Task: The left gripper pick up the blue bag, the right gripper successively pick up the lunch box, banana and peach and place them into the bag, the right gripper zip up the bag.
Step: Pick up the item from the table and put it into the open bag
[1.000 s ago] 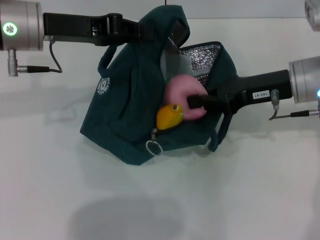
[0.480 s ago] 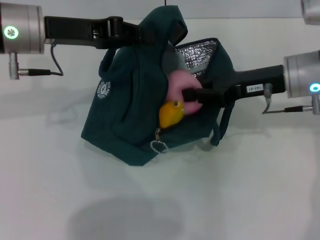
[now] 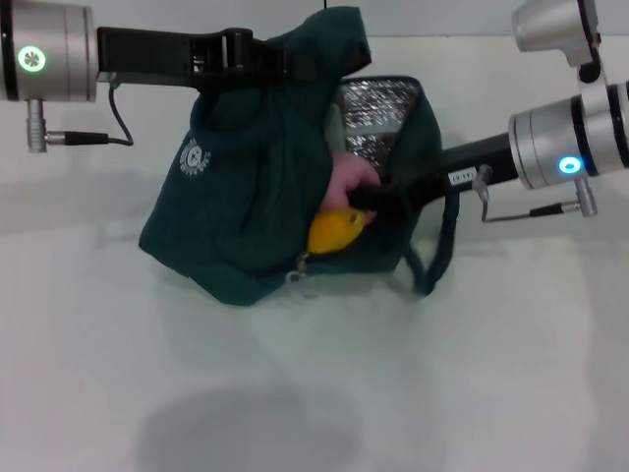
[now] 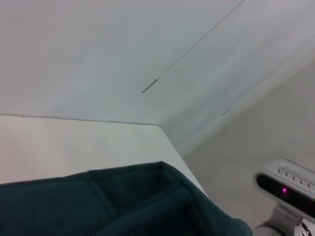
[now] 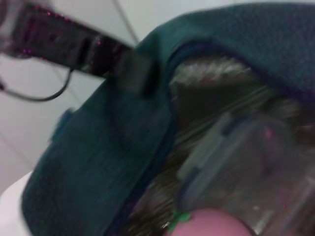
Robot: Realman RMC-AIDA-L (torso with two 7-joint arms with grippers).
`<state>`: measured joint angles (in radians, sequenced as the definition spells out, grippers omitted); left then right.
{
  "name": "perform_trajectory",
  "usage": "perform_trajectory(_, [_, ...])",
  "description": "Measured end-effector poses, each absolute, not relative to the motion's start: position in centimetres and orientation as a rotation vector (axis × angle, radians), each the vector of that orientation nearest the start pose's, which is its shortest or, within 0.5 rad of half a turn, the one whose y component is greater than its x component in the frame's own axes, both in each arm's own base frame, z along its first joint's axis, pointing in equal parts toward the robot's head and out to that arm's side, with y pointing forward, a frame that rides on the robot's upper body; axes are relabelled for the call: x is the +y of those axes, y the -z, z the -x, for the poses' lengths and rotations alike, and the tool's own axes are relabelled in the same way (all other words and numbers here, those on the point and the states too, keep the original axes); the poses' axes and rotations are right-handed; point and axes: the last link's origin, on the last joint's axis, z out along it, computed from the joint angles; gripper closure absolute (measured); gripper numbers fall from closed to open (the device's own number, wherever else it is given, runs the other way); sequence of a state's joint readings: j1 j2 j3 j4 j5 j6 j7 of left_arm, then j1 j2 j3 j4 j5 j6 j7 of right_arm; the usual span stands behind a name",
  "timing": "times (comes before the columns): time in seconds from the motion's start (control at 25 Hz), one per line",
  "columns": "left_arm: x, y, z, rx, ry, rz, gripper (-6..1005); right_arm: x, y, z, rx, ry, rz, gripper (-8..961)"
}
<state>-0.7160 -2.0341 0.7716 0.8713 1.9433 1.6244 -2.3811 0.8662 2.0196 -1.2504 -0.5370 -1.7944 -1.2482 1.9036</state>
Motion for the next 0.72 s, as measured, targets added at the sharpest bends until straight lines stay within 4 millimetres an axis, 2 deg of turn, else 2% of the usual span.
perform_trajectory(0.32, [38.5,-4.5,16.7,-1.477,0.814,2.636,944,38.8,5.4,-14.5,0.870,-0.405,3.007,842])
perform_trajectory(0.68, [38.7,-4.6,16.4,-1.463,0.810,2.644,944,39.7,4.2,-16.3,0.843,-0.434,2.862,766])
perform_trajectory(0.72, [38.7,-4.6,16.3,-1.464,0.810,2.646,944,39.8,4.1,-16.4,0.836,-0.436,2.855,730])
